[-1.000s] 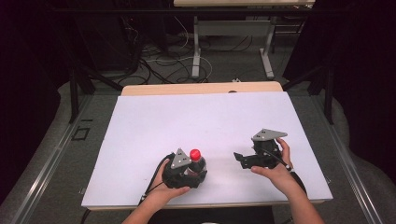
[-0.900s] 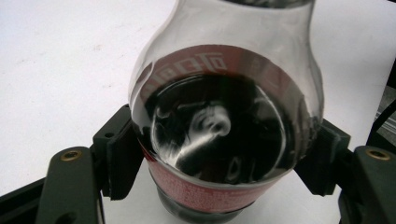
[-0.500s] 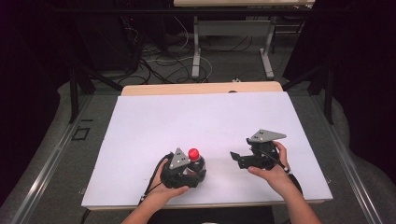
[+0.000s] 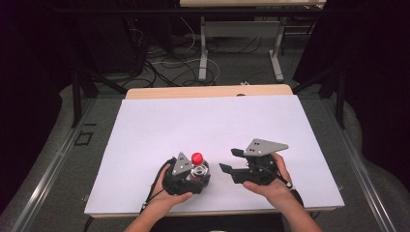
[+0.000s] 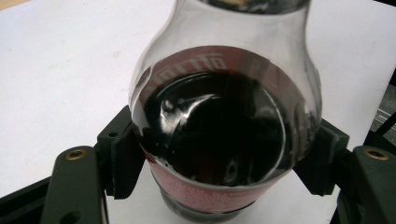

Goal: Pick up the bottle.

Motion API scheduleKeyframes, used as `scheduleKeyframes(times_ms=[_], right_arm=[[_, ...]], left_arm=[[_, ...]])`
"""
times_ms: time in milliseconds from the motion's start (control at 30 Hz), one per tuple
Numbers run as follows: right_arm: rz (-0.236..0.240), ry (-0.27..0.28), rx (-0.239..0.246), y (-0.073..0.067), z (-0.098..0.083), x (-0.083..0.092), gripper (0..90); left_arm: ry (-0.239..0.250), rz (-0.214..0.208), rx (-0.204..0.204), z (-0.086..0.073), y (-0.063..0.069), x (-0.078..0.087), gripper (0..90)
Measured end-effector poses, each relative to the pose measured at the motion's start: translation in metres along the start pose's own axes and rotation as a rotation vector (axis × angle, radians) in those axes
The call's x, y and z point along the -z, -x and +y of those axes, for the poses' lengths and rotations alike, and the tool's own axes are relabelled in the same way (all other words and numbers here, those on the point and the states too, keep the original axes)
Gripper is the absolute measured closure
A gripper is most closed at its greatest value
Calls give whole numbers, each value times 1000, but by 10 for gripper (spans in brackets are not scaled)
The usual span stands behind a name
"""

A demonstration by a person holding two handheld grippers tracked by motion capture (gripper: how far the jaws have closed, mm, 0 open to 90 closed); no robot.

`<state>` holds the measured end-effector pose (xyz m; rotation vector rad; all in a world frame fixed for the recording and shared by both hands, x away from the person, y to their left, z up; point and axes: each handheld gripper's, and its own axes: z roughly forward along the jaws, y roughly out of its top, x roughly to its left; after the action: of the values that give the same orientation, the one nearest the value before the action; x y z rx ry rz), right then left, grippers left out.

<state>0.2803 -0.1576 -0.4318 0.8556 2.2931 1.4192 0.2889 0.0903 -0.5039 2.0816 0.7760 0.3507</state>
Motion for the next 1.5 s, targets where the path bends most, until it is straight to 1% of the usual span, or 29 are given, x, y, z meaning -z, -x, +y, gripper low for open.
scheduleKeyframes(times_ms=[33,67,100,167,200,267,333,400,500,567,667,700,800,833,867,933,967,1000,1067,1133,1233,1267,1300,1333,1367,1400,1433,1467,1500], right_arm=[[4,0,13,-4,4,1,407],[4,11,29,-8,8,0,448],[13,24,26,-12,10,-1,472],[23,31,27,-14,13,-2,475],[40,45,17,-18,17,-6,512],[59,28,-2,-21,19,-11,513],[81,32,-2,-22,20,-17,513],[81,31,8,-24,22,-21,513],[92,29,5,-27,23,-27,517],[84,20,13,-29,23,-29,530],[84,16,10,-29,24,-31,541],[83,16,13,-29,24,-32,545],[87,9,20,-30,23,-35,551],[86,0,24,-30,23,-35,553],[87,-5,20,-31,23,-36,560],[83,-2,23,-33,23,-38,568],[81,-2,28,-33,22,-39,583],[89,-15,19,-34,22,-39,600],[82,-1,20,-35,22,-40,604],[79,-7,26,-35,22,-40,608],[79,7,37,-36,21,-39,613],[81,7,45,-36,21,-39,614],[92,5,59,-35,21,-38,615],[103,-9,69,-34,21,-37,617],[113,-6,72,-33,21,-37,617],[131,-10,72,-30,21,-37,617],[160,-17,73,-27,22,-37,618],[179,-17,80,-26,22,-37,618],[204,-24,95,-23,22,-36,618]], left_arm=[[-1,-2,0,0,0,0,293],[-1,-5,1,0,0,0,292],[-6,-8,-4,1,1,0,293],[-9,-9,-5,1,2,0,292],[-11,-11,-21,0,3,-1,292],[-8,-15,-27,0,5,-2,292],[-14,-21,-36,0,7,-2,292],[-10,-26,-37,0,7,-2,292],[-4,-39,-36,0,10,-4,292],[-14,-48,-36,1,10,-4,292],[-10,-45,-39,0,12,-5,292],[-18,-52,-44,1,12,-5,292],[-4,-55,-46,1,13,-6,292],[-14,-60,-60,2,13,-5,292],[-14,-60,-60,2,13,-5,292],[9,-61,-51,2,16,-5,292],[1,-66,-49,2,16,-5,292],[2,-66,-47,2,16,-5,292],[6,-61,-50,3,16,-5,292],[5,-58,-50,2,16,-5,292],[-4,-75,-58,3,16,-3,292],[5,-71,-62,2,17,-4,293],[0,-75,-69,2,17,-3,293],[1,-79,-71,2,17,-3,293],[1,-86,-71,2,17,-3,293],[-9,-97,-86,2,17,-3,294],[-9,-97,-86,2,17,-3,294],[-6,-107,-93,2,17,-2,294],[-12,-127,-103,2,16,-1,294]])
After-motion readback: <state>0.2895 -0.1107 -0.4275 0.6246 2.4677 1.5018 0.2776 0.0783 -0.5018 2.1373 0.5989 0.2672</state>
